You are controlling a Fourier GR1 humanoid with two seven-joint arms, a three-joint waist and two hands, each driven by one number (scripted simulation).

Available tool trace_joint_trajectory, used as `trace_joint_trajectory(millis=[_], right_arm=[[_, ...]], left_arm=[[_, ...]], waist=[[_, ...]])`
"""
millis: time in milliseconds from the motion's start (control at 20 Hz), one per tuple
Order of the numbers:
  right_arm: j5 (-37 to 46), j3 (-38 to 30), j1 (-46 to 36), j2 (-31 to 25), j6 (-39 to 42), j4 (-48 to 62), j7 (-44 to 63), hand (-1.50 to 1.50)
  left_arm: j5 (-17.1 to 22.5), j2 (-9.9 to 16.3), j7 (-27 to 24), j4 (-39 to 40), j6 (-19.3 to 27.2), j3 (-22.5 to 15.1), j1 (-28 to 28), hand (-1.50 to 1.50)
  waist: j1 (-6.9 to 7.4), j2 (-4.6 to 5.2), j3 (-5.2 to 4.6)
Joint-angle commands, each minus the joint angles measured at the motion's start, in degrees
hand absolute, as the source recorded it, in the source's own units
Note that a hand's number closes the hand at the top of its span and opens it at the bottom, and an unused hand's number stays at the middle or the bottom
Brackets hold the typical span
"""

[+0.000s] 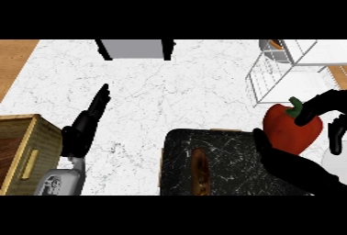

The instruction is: Pick the bell pepper from the tray and place it in the tiered shelf

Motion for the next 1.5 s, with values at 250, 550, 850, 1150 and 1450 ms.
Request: trace_joint_trajectory(millis=[250, 550, 850, 1150, 1450], right_arm=[[-7.7, -16.9, -17.6, -6.4, 8.4, 4.5, 2.2, 1.5], [-9.1, -24.7, -22.4, -12.9, 3.0, 16.5, -4.7, 1.5], [-4.4, -20.5, -24.5, -13.6, -2.4, 22.6, -5.7, 1.5], [-4.3, -23.4, -24.3, -20.7, -5.2, 31.2, -15.8, 1.5], [-1.3, -23.9, -24.0, -21.7, -14.3, 40.7, -21.8, 1.5]], left_arm=[[-1.6, -2.0, -0.1, 2.2, 1.8, -0.4, -2.3, 0.0], [-0.4, -0.5, 0.0, -0.3, -0.3, 0.2, 0.8, 0.0], [-0.2, -0.2, 2.2, -0.3, -1.0, 0.8, -1.5, 0.0], [-1.8, -1.6, 2.9, -2.6, 0.3, -1.1, -0.2, 0.0], [-0.3, -0.2, 2.0, -1.5, -0.8, 1.4, -1.9, 0.0]], waist=[[-0.09, 0.03, 0.02], [0.32, 0.08, 0.04], [0.42, 0.08, 0.03], [0.45, 0.11, 0.05], [0.54, 0.21, 0.05]])
